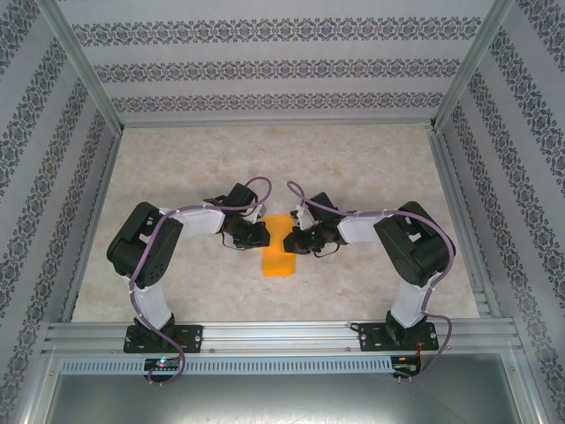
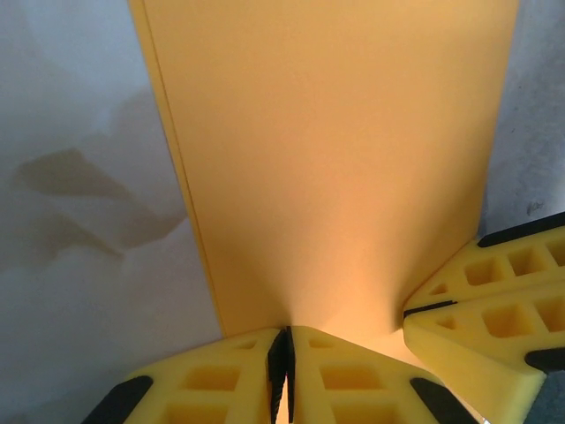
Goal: Fold a paper plane with a square sheet of paper (pick it up from the middle)
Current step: Fold the square sheet of paper in half at the center of the table.
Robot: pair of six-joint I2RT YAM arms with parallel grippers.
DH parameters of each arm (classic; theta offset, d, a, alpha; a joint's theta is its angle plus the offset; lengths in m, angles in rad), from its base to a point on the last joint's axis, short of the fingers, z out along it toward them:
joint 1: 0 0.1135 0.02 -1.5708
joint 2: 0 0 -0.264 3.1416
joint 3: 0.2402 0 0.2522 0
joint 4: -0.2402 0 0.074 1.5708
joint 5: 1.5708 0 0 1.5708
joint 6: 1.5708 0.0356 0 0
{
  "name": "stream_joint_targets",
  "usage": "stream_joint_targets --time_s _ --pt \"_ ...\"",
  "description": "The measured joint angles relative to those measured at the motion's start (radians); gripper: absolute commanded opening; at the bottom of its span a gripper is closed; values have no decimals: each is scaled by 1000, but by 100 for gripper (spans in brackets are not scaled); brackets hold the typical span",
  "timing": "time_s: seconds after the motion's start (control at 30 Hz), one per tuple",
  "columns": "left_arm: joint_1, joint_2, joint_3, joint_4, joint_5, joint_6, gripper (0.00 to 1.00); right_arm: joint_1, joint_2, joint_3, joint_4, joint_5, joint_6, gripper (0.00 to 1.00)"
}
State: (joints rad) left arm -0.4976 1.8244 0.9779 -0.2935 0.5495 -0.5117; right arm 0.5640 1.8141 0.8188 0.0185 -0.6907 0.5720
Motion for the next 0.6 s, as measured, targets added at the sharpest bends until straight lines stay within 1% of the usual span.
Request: stream_joint_targets --time_s 0.17,0.6 --pt "0 1 0 0 0 4 16 -12 -6 -5 -20 -8 -37 4" --pt "0 10 16 -23 0 16 16 -26 -91 -97 -50 -7 -80 4"
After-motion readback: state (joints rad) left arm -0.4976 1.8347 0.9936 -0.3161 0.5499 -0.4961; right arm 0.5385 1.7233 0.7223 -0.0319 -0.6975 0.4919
